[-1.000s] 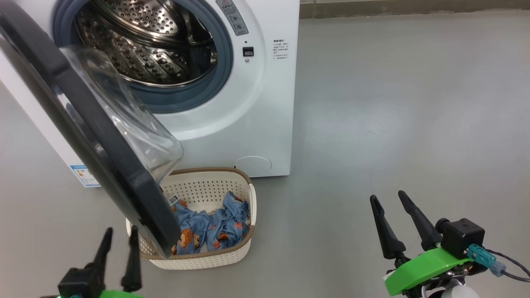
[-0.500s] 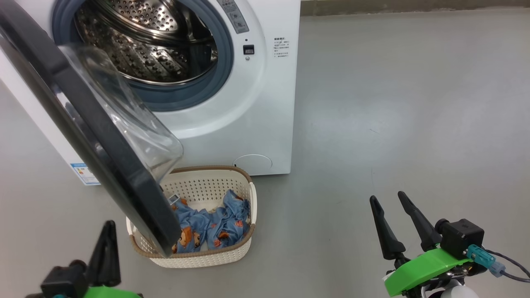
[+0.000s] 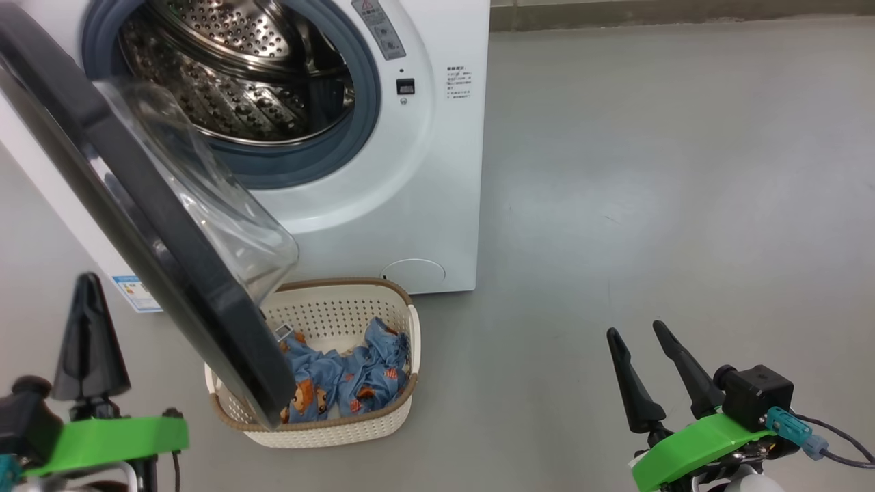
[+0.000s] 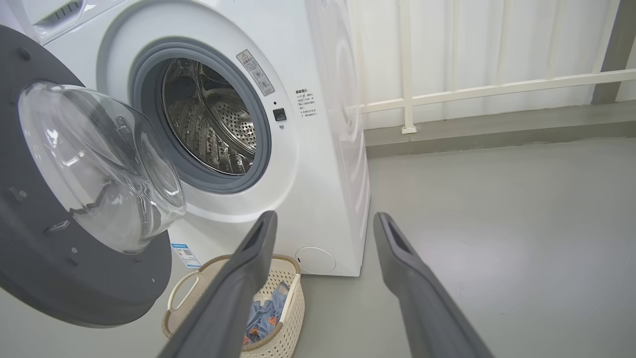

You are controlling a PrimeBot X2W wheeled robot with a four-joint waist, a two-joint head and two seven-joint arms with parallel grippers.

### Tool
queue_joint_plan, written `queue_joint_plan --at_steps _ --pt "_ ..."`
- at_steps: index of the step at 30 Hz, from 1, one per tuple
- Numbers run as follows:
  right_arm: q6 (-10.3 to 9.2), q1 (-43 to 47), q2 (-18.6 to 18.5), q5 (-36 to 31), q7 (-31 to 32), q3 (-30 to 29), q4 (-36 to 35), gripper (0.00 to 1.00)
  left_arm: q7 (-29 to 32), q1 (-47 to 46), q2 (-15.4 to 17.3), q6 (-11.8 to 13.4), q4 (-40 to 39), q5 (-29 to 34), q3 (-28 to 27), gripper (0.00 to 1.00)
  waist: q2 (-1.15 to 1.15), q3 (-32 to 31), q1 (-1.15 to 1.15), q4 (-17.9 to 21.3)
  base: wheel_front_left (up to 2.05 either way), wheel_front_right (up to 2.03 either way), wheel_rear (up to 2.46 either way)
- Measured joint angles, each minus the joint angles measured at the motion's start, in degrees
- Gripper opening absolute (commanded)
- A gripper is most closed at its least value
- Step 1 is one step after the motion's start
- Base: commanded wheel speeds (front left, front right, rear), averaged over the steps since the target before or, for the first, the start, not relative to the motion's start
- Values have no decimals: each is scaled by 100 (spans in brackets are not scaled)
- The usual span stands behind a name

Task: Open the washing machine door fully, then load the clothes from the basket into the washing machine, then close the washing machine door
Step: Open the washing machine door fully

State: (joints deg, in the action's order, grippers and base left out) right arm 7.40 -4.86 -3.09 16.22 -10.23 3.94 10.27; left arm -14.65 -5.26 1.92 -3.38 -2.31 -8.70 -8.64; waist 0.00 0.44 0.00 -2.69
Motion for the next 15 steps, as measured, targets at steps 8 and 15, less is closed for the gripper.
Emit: queue_joint_plan --at_steps 8,15 --pt "0 -1 1 0 -30 26 68 100 -5 -273 0 -94 -592 151 54 0 0 -92 0 55 0 0 0" --pt "0 -1 1 3 -52 48 112 100 -4 -341 1 -144 -900 210 601 0 0 -133 0 81 0 0 0"
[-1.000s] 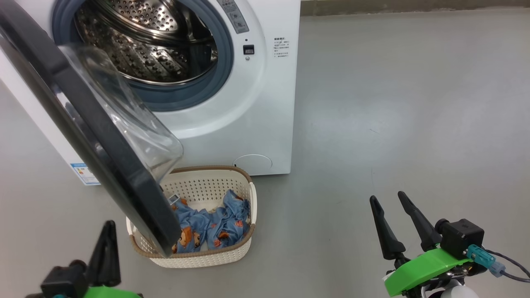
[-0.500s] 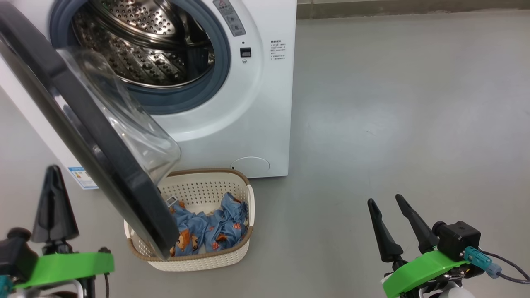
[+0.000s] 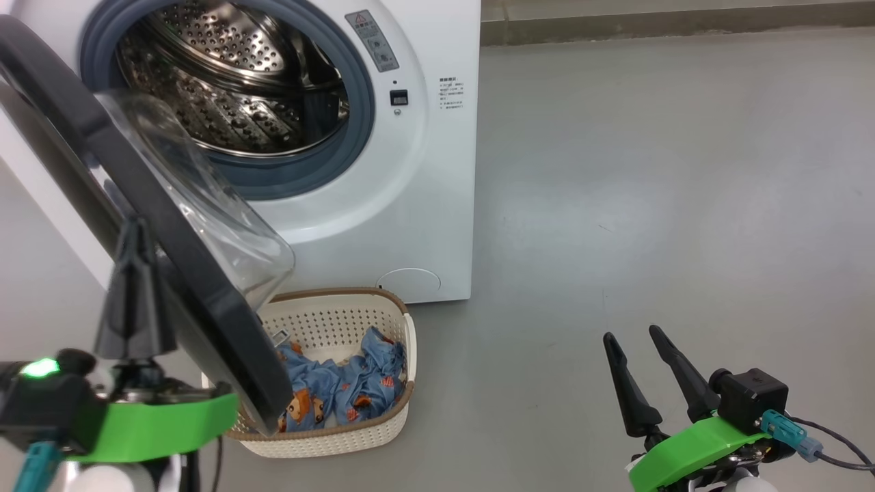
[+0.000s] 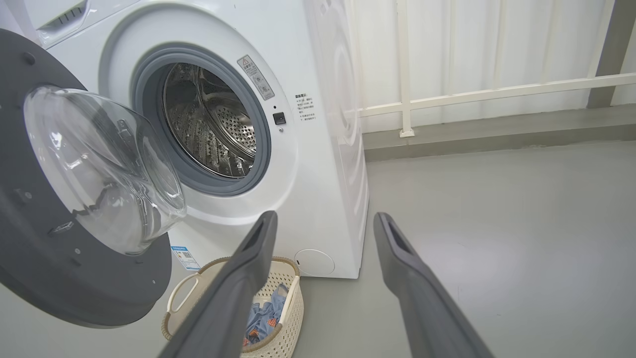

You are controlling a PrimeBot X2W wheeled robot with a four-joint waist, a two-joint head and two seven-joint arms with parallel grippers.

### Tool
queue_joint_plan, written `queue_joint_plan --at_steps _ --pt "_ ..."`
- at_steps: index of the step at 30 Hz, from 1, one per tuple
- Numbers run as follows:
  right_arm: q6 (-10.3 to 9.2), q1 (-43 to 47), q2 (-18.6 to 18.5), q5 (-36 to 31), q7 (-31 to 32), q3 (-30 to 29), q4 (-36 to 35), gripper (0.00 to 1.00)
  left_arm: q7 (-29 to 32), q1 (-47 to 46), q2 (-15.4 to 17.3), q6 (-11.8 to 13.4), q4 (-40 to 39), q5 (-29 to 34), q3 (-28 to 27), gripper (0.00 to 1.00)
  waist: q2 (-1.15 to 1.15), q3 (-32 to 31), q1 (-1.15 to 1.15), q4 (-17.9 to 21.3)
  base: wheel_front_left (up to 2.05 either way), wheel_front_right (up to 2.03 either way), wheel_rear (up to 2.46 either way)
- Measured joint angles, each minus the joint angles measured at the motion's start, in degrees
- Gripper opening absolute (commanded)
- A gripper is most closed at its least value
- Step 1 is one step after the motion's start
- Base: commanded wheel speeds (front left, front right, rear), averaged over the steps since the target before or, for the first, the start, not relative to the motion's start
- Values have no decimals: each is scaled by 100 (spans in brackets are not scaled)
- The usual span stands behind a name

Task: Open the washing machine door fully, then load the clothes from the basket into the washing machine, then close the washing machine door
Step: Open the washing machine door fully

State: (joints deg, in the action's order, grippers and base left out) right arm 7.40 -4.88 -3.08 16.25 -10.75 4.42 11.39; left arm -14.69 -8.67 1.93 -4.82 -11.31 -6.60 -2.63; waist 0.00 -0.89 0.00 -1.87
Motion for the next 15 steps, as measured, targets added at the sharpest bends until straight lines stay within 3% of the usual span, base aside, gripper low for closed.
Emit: queue_joint_plan --at_steps 8,15 --pt "0 0 0 5 -45 23 48 100 290 1 3 -52 -89 -12 710 0 0 -1 0 30 0 0 0" --pt "0 -2 0 57 -70 38 116 100 438 6 11 -58 401 -283 1058 0 0 12 0 84 0 0 0"
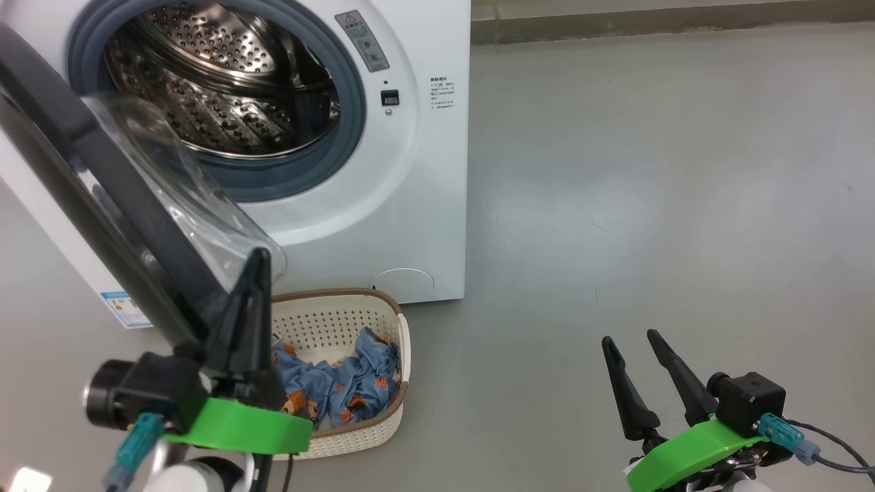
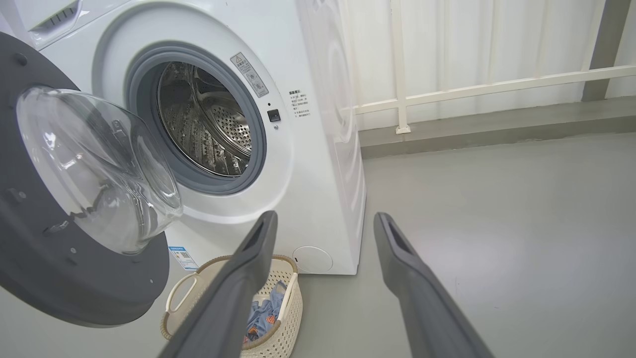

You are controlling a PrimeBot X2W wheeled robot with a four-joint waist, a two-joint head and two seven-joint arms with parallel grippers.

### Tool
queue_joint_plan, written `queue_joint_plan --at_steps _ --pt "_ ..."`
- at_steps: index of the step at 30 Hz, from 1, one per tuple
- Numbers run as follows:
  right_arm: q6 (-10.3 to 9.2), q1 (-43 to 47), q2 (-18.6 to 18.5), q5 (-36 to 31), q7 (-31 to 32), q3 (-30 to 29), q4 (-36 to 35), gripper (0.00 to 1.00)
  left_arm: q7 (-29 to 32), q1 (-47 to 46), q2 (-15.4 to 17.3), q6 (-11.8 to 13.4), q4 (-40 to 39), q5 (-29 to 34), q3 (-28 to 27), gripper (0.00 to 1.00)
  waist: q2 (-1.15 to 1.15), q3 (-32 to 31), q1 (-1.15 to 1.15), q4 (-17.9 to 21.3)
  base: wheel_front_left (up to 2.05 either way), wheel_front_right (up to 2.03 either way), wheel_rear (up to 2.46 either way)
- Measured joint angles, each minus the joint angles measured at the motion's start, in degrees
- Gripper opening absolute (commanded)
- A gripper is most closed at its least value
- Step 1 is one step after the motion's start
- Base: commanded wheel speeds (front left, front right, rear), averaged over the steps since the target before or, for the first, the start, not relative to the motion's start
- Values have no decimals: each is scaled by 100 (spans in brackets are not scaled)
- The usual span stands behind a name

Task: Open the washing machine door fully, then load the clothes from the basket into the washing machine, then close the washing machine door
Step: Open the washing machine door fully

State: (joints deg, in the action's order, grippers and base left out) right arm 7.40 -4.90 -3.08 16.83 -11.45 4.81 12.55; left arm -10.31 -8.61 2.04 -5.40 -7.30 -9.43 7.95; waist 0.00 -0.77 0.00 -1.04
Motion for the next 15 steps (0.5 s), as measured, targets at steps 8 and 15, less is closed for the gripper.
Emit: queue_joint_plan --at_steps 8,15 --pt "0 -32 0 0 -26 4 73 100 79 8 10 0 731 -353 307 0 0 38 0 73 0 0 0" --pt "0 -79 0 0 -34 3 113 100 81 9 11 0 1300 -592 459 0 0 70 0 91 0 0 0"
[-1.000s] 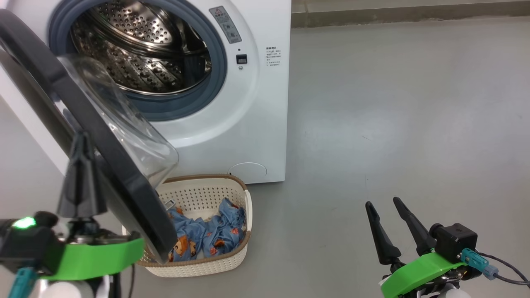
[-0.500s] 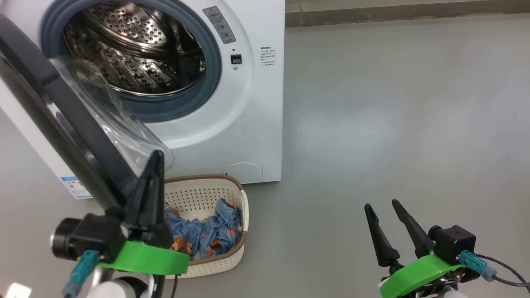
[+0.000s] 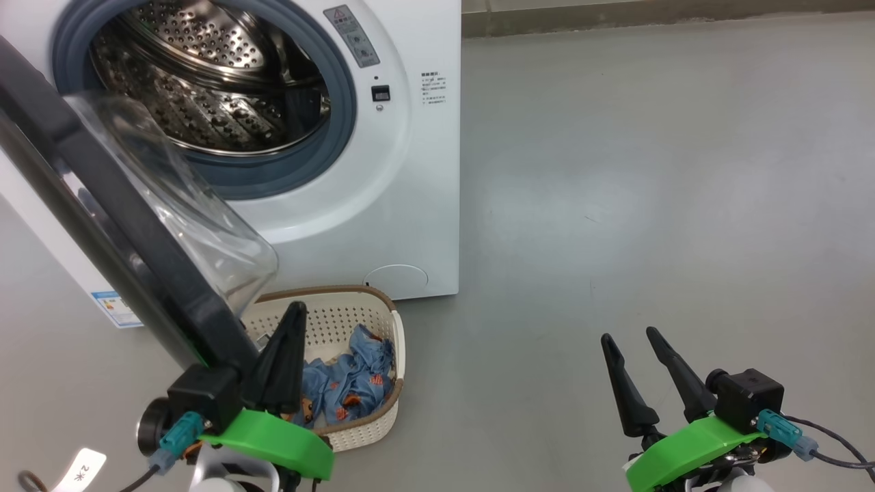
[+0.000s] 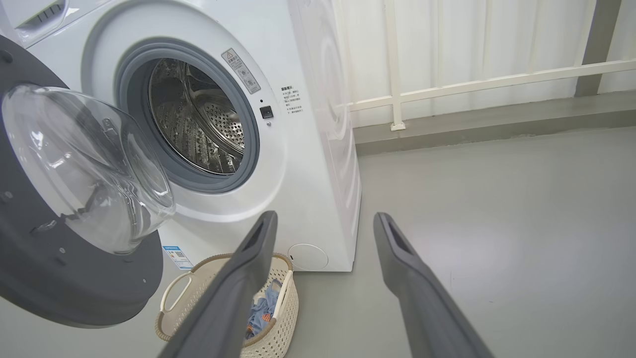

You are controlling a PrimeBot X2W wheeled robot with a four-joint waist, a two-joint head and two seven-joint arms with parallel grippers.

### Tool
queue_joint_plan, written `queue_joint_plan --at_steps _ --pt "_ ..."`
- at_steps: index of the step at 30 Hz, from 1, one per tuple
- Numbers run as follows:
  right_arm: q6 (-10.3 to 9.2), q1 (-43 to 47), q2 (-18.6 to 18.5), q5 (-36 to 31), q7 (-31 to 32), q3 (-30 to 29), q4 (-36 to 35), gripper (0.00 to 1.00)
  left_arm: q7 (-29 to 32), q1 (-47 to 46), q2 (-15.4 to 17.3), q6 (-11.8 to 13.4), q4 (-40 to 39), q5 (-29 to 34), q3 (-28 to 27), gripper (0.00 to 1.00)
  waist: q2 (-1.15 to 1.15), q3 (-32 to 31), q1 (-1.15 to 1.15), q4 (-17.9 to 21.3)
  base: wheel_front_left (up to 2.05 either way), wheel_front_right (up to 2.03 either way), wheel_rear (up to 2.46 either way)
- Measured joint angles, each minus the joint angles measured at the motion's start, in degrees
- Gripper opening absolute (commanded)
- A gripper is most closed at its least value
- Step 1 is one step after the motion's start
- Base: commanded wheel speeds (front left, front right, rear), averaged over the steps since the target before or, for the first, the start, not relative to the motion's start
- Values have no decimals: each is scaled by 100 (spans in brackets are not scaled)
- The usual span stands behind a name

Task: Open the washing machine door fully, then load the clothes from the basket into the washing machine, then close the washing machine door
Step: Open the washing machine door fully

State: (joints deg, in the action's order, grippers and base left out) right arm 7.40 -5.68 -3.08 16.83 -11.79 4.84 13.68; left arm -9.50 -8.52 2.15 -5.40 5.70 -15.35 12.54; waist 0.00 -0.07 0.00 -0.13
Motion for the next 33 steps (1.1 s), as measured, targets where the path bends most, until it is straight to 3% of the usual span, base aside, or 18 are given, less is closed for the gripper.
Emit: queue_joint_plan --at_steps 15,33 --pt "0 -25 0 -3 -43 3 26 100 -266 -130 80 111 969 -219 -201 0 0 42 0 16 0 0 0" --pt "0 -25 0 -10 -40 3 23 100 -421 -149 87 119 1188 -269 -222 0 0 22 0 -87 0 0 0"
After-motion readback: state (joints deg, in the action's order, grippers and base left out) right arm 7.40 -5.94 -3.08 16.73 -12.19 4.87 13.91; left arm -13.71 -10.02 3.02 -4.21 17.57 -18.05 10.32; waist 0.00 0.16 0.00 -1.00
